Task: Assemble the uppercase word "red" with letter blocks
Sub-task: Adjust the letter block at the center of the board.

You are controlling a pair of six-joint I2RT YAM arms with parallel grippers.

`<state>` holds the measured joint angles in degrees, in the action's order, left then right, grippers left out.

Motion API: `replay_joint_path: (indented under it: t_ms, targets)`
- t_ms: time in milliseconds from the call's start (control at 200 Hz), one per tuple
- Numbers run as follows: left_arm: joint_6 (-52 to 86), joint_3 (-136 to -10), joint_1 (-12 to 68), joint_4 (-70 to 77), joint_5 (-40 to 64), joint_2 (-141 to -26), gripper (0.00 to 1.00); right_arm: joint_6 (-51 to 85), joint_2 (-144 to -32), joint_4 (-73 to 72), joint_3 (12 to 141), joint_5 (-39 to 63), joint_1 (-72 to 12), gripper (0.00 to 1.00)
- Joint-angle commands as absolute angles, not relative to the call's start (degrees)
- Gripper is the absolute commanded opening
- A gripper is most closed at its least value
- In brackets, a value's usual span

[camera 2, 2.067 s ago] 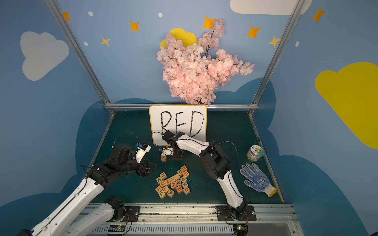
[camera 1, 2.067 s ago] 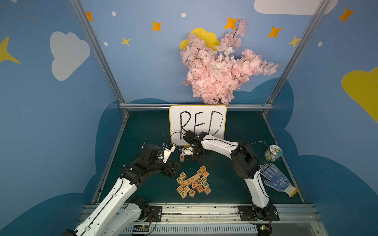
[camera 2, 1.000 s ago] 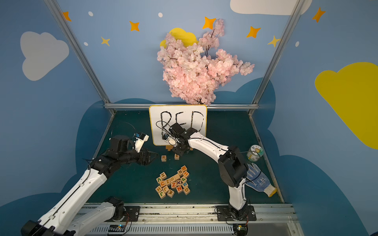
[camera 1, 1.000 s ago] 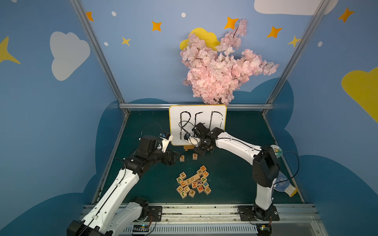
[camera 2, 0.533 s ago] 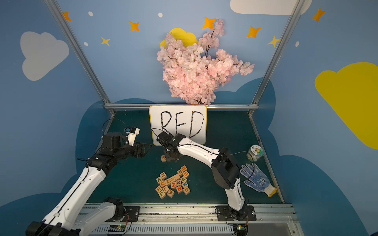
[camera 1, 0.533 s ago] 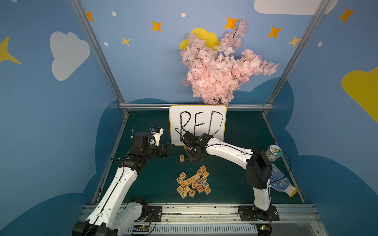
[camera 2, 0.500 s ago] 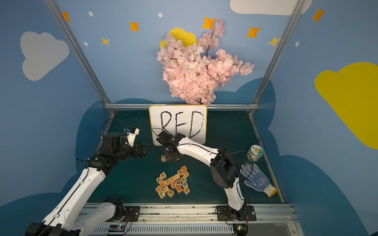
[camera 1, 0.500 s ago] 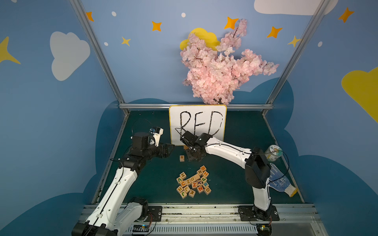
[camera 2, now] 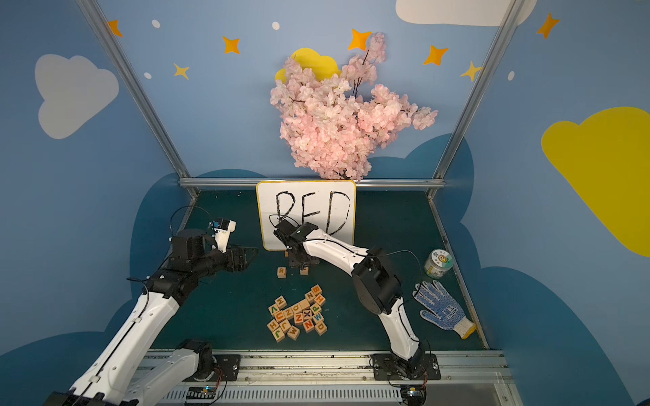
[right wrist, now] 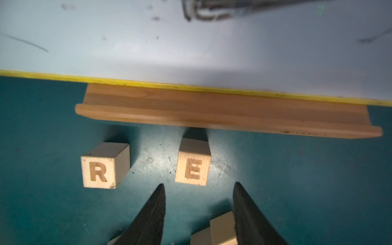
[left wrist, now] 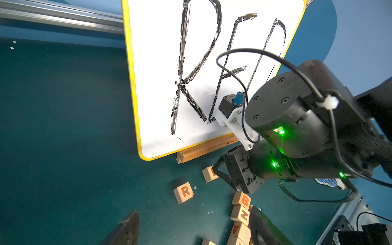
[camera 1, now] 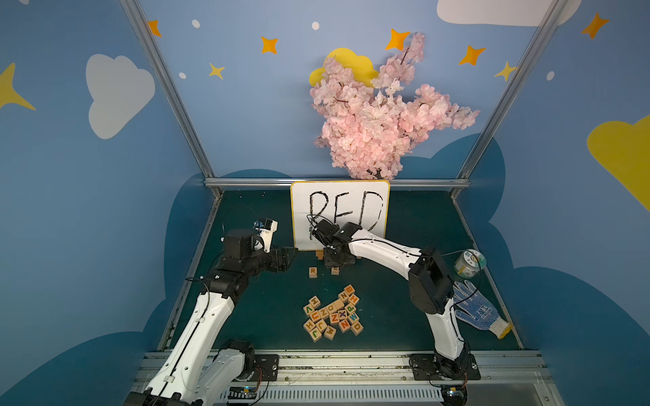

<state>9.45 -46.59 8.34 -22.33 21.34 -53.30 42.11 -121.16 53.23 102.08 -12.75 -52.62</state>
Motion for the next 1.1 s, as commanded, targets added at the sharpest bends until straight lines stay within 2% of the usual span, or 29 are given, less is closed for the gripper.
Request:
replay_joint_path:
  t_ms: [0, 365, 826, 941, 1096]
  targets:
    - [9.73, -46.05, 8.00, -21.36, 21.70, -53.69, 0.80, 42.98, -122.68, 52.17, 101.25, -13.48, -52.17, 0.49]
    - [9.57, -46.06, 7.82, -21.24, 21.36, -54.23, 0.80, 44.54, -123.43, 50.21, 99.40, -12.48, -52.37, 0.52]
    - [9.32, -45.97, 7.77, -21.46, 21.06, -53.93, 0.80, 45.54, -125.75, 49.84, 100.02, -11.65, -52.47, 0.50]
    - [9.32, -45.91, 7.80, -21.62, 20.84, -53.94, 0.80, 45.84, -125.99, 49.75, 99.93, -10.94, -52.47, 0.47]
    - [9.31, -45.88, 7.73, -21.49, 20.99, -53.95, 0.80, 46.10, -125.67, 49.57, 99.34, -10.89, -52.58, 0.37]
